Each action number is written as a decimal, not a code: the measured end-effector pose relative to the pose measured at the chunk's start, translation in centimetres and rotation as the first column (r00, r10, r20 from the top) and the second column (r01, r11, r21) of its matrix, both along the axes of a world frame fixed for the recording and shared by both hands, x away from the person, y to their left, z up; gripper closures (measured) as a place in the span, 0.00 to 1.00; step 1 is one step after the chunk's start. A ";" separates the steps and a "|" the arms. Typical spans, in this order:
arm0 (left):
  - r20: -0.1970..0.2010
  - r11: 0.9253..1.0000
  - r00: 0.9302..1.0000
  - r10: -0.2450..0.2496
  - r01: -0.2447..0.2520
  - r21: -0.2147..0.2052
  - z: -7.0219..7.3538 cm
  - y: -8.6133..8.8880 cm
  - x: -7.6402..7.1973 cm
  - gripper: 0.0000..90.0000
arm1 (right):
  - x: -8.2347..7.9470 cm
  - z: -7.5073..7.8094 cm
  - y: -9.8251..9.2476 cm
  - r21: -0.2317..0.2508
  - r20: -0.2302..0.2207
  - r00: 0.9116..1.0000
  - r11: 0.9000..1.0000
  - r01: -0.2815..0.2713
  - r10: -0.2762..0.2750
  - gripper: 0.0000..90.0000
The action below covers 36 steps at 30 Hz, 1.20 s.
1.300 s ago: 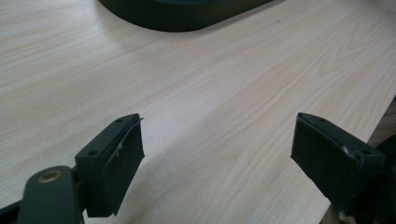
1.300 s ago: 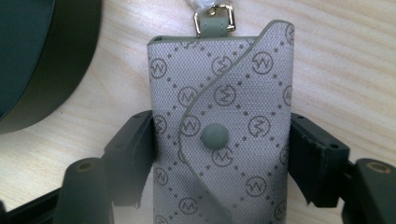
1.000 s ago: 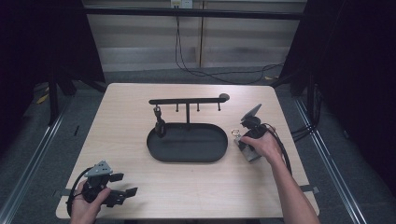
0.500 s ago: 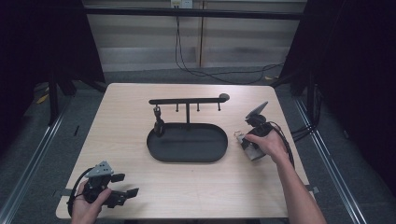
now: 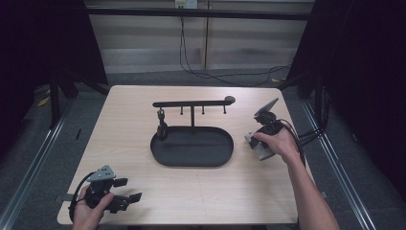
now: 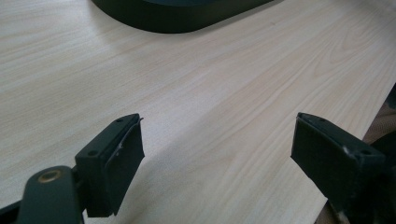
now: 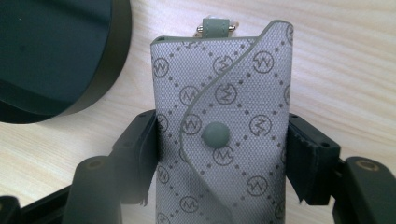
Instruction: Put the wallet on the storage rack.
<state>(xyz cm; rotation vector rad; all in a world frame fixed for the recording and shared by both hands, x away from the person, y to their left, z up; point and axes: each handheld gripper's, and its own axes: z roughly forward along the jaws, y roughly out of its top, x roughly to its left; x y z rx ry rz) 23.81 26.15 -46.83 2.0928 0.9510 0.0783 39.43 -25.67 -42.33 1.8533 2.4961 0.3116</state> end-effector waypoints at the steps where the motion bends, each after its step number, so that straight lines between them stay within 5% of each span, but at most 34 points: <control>1: 0.002 1.000 1.000 0.003 -0.003 -0.001 0.0 0.0 0.0 0.18 | 0.0 0.5 0.0 0.003 0.004 1.000 1.000 0.000 0.000 0.38; 14: -0.001 1.000 1.000 0.002 -0.002 0.001 0.0 0.0 0.0 0.18 | -0.2 2.4 0.0 -0.019 -0.015 1.000 1.000 -0.010 0.009 0.38; 36: -0.001 1.000 1.000 0.006 -0.006 -0.019 0.1 0.2 0.2 0.18 | -1.0 5.4 1.7 0.091 0.061 0.997 0.994 -0.059 0.053 0.38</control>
